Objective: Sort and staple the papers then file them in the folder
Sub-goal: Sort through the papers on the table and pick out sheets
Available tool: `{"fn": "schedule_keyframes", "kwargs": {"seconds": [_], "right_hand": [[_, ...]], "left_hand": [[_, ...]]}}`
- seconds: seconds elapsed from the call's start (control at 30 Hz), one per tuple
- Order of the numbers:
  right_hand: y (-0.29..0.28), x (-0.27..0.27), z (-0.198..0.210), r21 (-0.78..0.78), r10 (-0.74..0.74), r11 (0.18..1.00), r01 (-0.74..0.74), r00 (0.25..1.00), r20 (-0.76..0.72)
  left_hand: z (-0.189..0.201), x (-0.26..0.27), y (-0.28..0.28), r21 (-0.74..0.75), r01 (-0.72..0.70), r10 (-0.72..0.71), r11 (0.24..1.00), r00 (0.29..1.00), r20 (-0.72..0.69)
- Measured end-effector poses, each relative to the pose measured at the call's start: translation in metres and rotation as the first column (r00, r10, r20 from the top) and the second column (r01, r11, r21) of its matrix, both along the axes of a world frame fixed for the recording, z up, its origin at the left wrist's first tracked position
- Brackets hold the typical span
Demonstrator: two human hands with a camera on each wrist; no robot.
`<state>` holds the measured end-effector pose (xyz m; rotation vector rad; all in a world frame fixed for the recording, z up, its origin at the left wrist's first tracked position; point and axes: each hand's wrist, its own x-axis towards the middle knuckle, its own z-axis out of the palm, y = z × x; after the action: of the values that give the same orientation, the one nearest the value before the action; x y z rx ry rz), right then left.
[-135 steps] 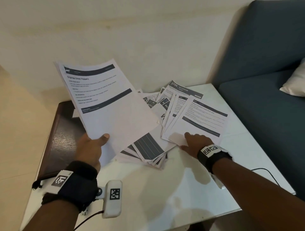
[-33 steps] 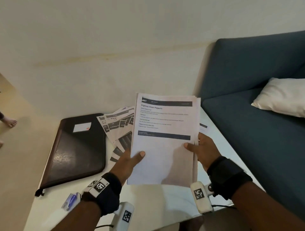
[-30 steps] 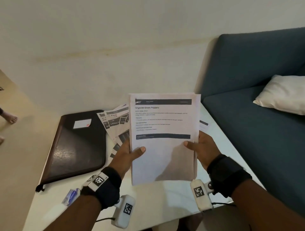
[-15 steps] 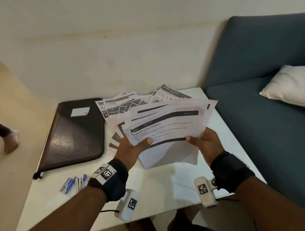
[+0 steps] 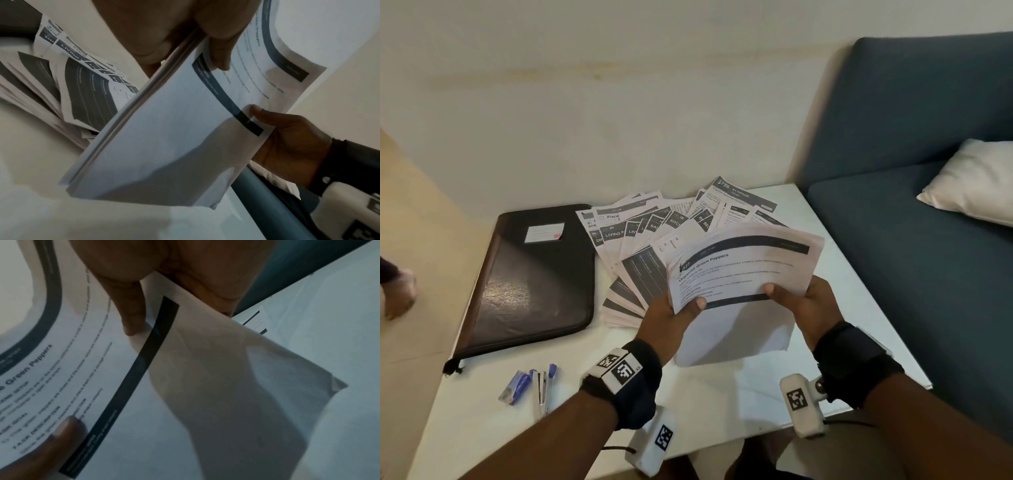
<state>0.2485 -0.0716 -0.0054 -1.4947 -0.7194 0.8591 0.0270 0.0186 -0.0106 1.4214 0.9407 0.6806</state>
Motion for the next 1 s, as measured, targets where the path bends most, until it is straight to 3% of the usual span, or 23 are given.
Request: {"fn": "schedule_keyframes", "kwargs": {"seconds": [0.13, 0.43, 0.63, 0.83, 0.9, 1.0], "right_hand": [[-0.007, 0.003, -0.001, 0.048, 0.033, 0.998, -0.030, 0.998, -0.053], [-0.008, 0.007, -0.013, -0.042, 0.218, 0.974, -0.221, 0.973, -0.078], [-0.014, 0.006, -0.034, -0.209, 0.242, 0.949, -0.235, 0.970, 0.009], [-0.008, 0.015, -0.028, -0.182, 0.205, 0.966, -0.186, 0.974, 0.095], [-0.011, 0.018, -0.040, -0.290, 0.283, 0.927, -0.240, 0.952, 0.117], [-0.019, 0.015, -0.058, -0.497, 0.440, 0.798, -0.341, 0.893, 0.092]], "left_hand": [[-0.004, -0.003, 0.002, -0.015, 0.061, -0.061, 0.998, 0.998, -0.007], [-0.024, -0.006, -0.002, -0.063, 0.157, -0.162, 0.986, 0.983, -0.089], [-0.033, -0.009, -0.005, -0.090, 0.159, -0.173, 0.983, 0.966, -0.190], [-0.028, -0.003, 0.002, -0.093, 0.092, -0.104, 0.991, 0.986, -0.128], [-0.032, -0.004, 0.000, -0.114, 0.133, -0.153, 0.985, 0.971, -0.186], [-0.047, -0.009, -0.005, -0.135, 0.162, -0.197, 0.978, 0.930, -0.309]]}}
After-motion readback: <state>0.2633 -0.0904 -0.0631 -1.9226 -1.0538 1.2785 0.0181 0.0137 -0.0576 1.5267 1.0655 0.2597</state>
